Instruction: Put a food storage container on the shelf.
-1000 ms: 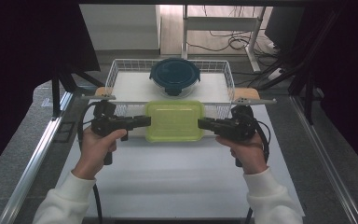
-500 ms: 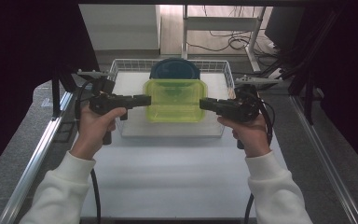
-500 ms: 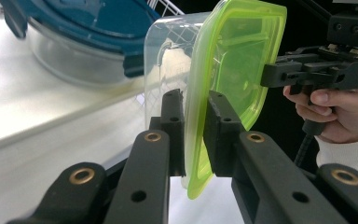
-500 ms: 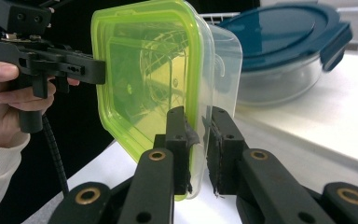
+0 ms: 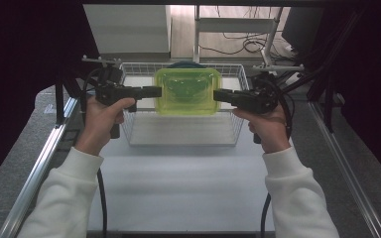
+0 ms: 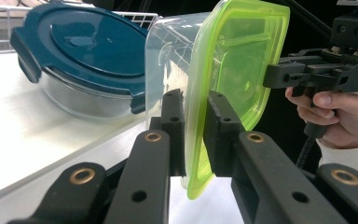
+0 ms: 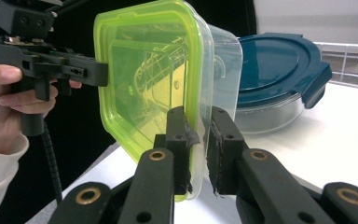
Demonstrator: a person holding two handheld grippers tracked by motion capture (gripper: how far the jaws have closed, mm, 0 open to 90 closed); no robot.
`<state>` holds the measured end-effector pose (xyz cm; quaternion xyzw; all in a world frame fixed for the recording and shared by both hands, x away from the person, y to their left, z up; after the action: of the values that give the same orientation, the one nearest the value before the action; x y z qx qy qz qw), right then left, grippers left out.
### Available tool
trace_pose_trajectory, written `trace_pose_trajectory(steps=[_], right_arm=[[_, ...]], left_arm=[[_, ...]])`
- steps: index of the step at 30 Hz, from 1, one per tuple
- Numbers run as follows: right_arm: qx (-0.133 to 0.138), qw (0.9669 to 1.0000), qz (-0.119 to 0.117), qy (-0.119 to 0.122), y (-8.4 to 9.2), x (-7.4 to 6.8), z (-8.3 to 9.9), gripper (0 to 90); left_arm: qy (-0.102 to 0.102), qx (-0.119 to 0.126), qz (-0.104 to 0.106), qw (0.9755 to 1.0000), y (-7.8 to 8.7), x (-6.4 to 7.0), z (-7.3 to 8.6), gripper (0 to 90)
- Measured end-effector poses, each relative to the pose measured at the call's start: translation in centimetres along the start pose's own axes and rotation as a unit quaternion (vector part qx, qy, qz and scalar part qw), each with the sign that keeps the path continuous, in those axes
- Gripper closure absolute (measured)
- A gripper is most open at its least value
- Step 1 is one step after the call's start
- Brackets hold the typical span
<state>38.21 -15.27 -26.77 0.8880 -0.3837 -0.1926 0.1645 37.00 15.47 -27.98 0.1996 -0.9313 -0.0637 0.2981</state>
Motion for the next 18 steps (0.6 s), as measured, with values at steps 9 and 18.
trace_pose_trajectory(steps=[9,18], right_arm=[[-0.001,0.9999,-0.003,-0.010,-0.6,0.4,-1.5,79.0],[-0.007,0.9998,0.002,-0.017,-1.6,1.1,-4.0,79.0]], left_arm=[[0.010,0.000,0.003,0.9999,0.1,-0.8,-1.7,79.8],[0.019,-0.006,-0.001,0.9998,-0.1,-1.9,-4.4,80.0]])
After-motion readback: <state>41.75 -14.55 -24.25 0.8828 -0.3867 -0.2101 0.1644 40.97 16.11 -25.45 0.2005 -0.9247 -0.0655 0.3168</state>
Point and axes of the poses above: each handheld gripper's, and its own axes: y roughly backward along the jaws, z roughly out of its underside, x roughly to its right, the point moved 3 cm from there along -y, roughly forward along the jaws, and after that the axes turned 12 degrees about z, right-handed, at the moved point
